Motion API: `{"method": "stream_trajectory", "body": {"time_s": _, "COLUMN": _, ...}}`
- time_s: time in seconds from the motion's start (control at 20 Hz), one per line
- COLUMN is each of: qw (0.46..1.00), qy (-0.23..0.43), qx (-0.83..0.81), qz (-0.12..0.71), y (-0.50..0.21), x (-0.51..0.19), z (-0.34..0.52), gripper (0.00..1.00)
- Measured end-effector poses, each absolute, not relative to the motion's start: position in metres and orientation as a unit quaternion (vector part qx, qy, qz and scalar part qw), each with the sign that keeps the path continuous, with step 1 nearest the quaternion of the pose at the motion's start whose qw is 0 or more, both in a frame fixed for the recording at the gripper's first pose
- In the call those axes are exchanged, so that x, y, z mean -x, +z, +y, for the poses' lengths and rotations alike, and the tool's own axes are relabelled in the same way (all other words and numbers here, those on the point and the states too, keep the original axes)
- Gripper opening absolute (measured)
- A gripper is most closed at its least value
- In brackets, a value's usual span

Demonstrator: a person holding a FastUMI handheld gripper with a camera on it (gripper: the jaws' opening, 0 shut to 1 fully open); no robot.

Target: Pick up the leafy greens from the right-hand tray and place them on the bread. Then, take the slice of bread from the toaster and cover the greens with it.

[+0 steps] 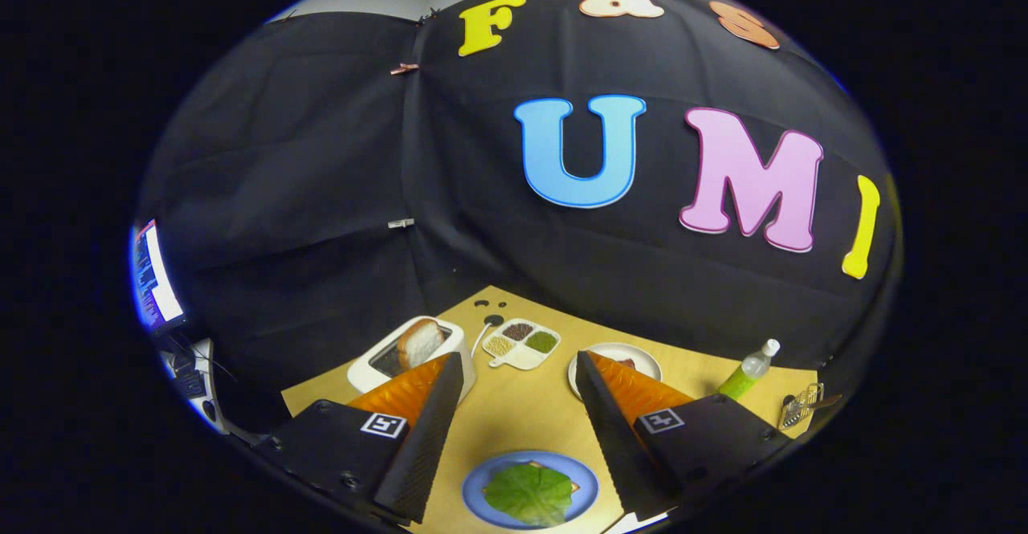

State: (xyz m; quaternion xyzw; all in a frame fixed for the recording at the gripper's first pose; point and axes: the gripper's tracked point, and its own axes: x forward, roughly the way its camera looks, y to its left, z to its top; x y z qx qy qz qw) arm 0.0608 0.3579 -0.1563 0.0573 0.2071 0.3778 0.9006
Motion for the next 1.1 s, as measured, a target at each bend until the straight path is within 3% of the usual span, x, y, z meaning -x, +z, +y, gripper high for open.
{"method": "stream_trajectory", "body": {"time_s": 0.4, "qw": 0.883, "qy": 0.410, "qx": -0.050, "qz": 0.225, "y": -0.144, "x": -0.061, "z": 0.482, "gripper": 0.89}}
{"method": "stream_trajectory", "body": {"time_s": 1.1, "qw": 0.864, "qy": 0.365, "qx": -0.007, "qz": 0.347, "y": -0.264, "x": -0.065, "z": 0.595, "gripper": 0.89}}
